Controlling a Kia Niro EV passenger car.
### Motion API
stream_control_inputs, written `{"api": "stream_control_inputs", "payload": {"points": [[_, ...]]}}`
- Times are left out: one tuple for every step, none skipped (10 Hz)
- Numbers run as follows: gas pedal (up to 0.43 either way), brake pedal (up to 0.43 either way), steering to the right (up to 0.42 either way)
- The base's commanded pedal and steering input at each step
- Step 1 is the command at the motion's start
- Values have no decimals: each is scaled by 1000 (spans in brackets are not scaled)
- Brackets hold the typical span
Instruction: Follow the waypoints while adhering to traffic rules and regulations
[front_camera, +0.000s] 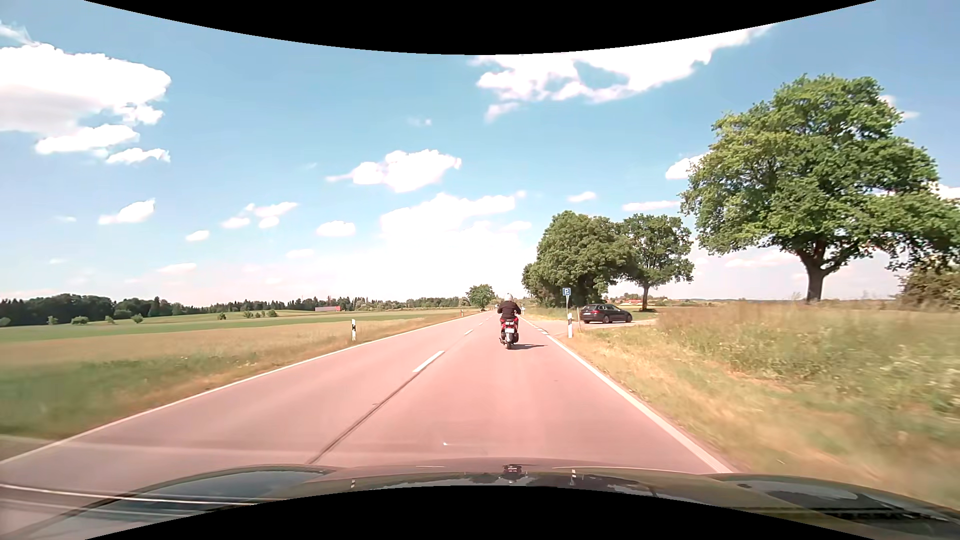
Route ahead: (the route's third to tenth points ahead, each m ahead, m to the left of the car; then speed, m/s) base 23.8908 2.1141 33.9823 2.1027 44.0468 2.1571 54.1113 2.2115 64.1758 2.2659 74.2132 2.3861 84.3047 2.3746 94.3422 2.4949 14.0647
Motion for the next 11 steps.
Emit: {"api": "stream_control_inputs", "payload": {"points": [[220, 12, -5], [220, 12, -3], [240, 12, -1], [248, 12, 0], [248, 12, 1], [260, 12, 2], [260, 12, 3], [260, 12, 3], [260, 12, 3], [248, 12, 3], [248, 12, 2]]}}
